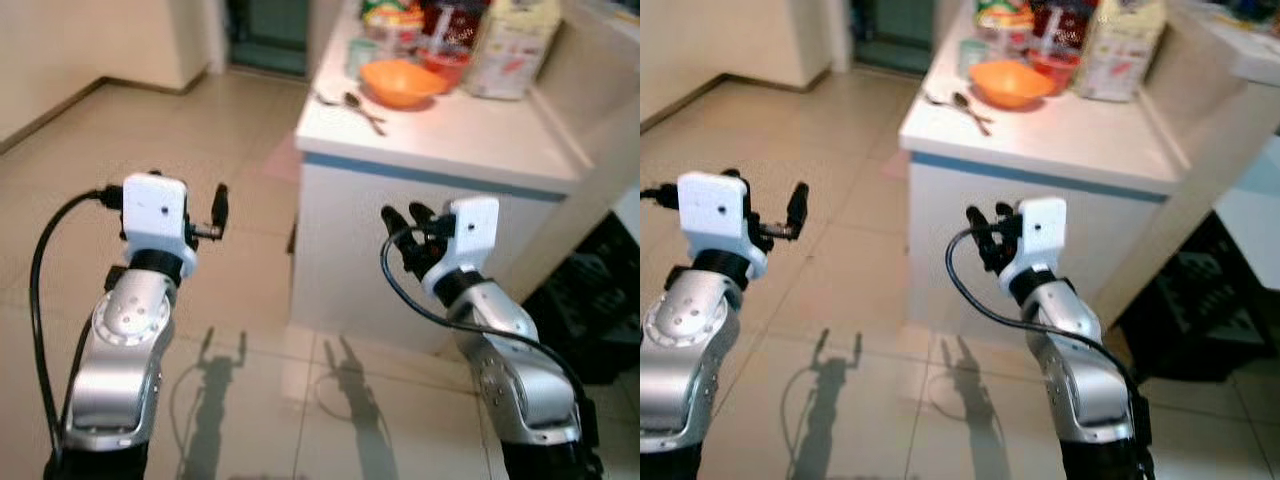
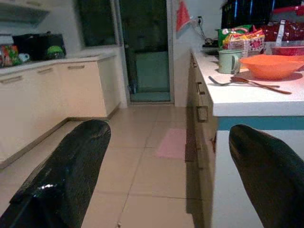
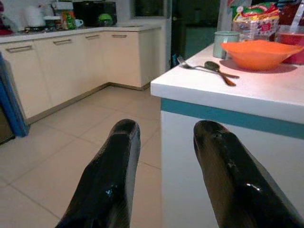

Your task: Setting the table

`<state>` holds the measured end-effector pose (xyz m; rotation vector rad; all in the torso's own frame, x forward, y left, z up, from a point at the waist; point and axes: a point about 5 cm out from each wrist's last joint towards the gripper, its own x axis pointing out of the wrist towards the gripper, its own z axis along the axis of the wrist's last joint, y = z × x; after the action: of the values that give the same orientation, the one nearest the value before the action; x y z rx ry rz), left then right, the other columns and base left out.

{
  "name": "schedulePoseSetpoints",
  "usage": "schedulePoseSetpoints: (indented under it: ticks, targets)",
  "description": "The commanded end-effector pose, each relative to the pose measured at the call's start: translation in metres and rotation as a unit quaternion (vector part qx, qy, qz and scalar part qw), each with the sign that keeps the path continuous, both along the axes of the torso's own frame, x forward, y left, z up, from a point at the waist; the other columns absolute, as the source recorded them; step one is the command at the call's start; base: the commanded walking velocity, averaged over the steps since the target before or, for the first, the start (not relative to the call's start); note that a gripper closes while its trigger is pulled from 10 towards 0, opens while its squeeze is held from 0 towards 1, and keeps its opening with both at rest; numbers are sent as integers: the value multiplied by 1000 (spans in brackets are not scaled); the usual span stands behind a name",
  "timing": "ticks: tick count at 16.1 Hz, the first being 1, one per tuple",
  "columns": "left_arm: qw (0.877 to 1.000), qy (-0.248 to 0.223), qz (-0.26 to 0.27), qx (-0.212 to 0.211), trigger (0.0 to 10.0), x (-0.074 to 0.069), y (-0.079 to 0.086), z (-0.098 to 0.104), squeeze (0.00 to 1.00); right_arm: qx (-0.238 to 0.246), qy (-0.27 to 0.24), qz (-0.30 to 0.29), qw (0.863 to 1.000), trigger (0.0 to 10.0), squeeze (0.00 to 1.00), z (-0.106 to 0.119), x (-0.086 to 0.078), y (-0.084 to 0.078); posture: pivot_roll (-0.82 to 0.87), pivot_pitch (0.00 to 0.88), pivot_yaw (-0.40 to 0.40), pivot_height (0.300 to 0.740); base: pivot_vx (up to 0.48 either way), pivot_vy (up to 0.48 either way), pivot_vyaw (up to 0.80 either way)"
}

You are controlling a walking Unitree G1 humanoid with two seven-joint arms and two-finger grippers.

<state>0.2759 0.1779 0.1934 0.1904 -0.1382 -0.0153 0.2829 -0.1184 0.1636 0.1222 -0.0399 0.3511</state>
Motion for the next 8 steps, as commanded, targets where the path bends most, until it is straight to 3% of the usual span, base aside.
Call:
schedulePoseSetpoints:
  ticks: [1,5,8]
  targets:
    - [1000,1,-18,-21,10000,2,-13,1,0,-10,7,-39,999,10000,0,-2,3,-19,83,0,-66,740,0,0,0]
    - [1000,-14,-20,-14,10000,2,-15,5,0,-15,2,-40,999,10000,0,1,10,-19,85,0,-69,740,0,0,0]
    - [999,-19,-29,-22,10000,9,-20,8,0,-19,-4,-37,999,10000,0,7,14,-22,65,0,-65,740,297,0,-319]
